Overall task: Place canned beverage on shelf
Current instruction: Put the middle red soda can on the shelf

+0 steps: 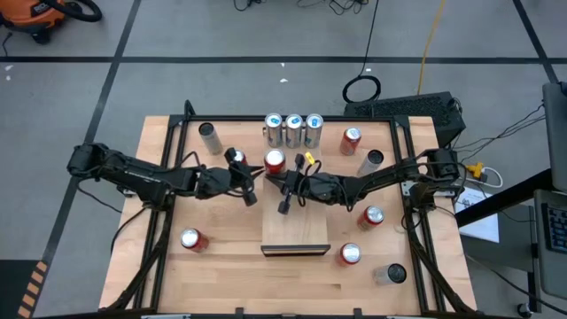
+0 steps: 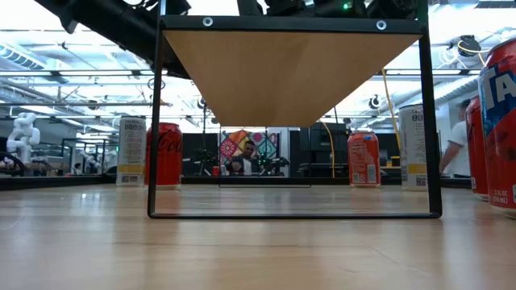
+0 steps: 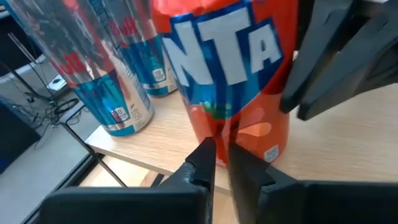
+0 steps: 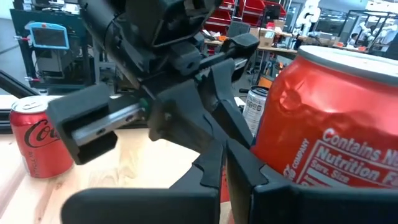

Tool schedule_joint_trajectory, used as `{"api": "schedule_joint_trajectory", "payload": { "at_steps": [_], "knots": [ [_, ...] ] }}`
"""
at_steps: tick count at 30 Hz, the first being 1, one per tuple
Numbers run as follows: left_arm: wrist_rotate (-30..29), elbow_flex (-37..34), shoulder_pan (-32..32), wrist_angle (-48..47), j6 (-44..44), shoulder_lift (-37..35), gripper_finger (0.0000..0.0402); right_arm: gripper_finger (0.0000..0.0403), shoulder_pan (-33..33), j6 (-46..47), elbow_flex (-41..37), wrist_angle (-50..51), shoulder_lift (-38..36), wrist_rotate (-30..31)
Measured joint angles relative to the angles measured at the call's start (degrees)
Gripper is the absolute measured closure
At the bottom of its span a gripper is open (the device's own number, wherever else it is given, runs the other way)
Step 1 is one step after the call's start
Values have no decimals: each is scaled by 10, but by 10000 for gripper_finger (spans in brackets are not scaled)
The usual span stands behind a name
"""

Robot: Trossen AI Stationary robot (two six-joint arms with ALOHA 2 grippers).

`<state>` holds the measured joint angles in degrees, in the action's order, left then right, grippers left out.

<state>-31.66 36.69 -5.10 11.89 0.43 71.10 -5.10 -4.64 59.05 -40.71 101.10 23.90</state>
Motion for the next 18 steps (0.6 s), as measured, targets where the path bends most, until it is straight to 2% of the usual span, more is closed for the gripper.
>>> {"api": "schedule_joint_trajectory", "payload": {
  "at_steps": [12,18],
  "knots": [
    [-3,0,3,-4,0,1,372,403,-13,-26,0,18,-15,0],
    [-10,0,-11,-40,-16,-12,372,403,-41,-22,1,126,-63,15]
  ]
}}
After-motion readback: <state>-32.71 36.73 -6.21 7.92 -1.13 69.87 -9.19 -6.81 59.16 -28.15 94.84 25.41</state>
